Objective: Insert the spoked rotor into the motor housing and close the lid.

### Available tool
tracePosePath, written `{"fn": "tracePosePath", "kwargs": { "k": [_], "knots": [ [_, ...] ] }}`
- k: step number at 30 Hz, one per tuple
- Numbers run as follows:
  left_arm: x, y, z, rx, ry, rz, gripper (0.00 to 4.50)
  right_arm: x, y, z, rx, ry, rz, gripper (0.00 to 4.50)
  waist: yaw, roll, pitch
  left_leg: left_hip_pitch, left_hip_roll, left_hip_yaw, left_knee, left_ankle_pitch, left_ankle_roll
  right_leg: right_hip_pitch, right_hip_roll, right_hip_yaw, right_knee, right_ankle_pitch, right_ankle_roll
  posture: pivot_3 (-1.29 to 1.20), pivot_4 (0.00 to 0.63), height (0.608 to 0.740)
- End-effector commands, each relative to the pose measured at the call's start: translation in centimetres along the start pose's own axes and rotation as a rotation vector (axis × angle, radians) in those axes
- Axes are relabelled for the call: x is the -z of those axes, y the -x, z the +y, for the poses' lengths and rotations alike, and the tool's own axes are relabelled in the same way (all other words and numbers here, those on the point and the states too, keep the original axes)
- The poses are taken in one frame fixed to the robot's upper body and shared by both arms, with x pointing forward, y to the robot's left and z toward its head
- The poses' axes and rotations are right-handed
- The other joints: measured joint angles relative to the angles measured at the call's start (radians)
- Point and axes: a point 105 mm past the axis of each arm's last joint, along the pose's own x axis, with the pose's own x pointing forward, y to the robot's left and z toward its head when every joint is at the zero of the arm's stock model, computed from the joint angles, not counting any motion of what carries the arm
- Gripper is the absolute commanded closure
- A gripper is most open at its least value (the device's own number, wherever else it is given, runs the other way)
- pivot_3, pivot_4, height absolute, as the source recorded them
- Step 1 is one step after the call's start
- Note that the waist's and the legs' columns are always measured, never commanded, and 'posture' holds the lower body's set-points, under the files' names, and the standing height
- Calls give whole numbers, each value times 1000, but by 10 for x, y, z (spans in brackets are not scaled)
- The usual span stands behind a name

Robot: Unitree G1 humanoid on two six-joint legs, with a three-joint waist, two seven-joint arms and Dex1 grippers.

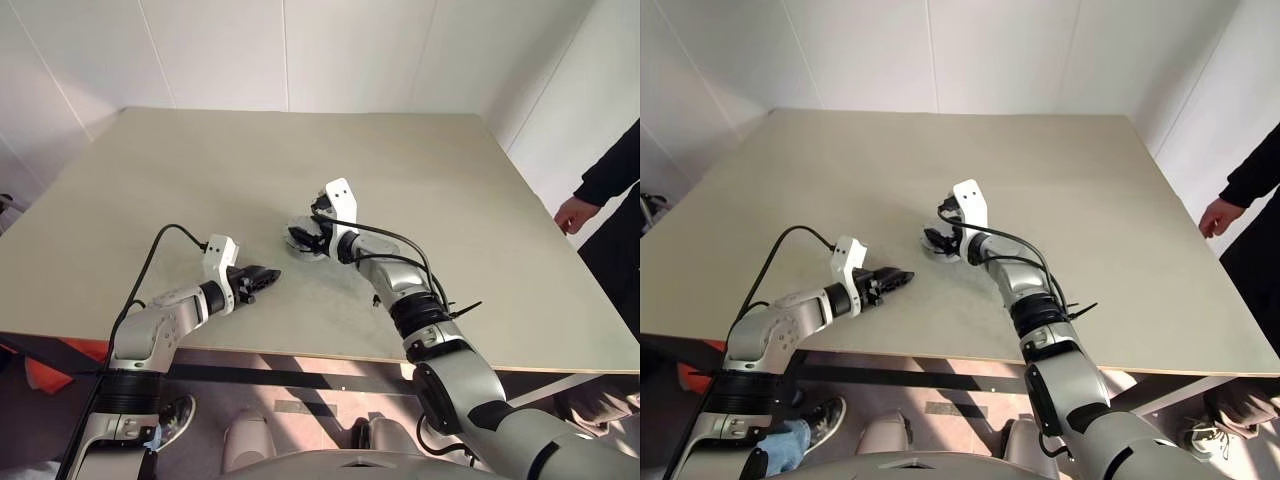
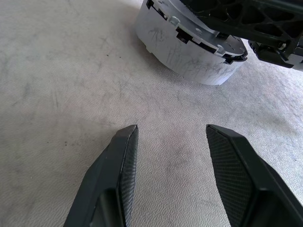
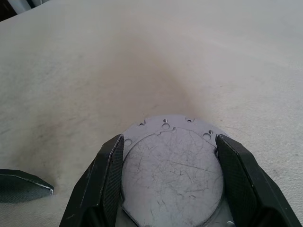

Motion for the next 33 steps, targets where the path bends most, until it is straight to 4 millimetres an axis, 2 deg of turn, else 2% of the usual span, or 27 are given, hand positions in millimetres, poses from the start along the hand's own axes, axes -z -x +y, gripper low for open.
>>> {"fn": "tracePosePath", "kwargs": {
  "k": [1,13,21,33],
  "knots": [
    [3,-1,2,-9,-6,24,2076,-9,0,-3,6,28,-18,1537,0,0,0,0,0,0,0,0,0,0,0,0,0,0,0,0,0,740],
    [2,-3,1,-5,-7,23,2076,-20,0,7,-53,18,-49,1537,0,0,0,0,0,0,0,0,0,0,0,0,0,0,0,0,0,740],
    [3,-2,1,-7,-3,22,2076,-10,2,5,-50,45,-12,1537,0,0,0,0,0,0,0,0,0,0,0,0,0,0,0,0,0,740],
    [3,-3,1,-4,-4,24,2076,-6,5,7,-79,66,-3,1537,0,0,0,0,0,0,0,0,0,0,0,0,0,0,0,0,0,740]
  ]
}}
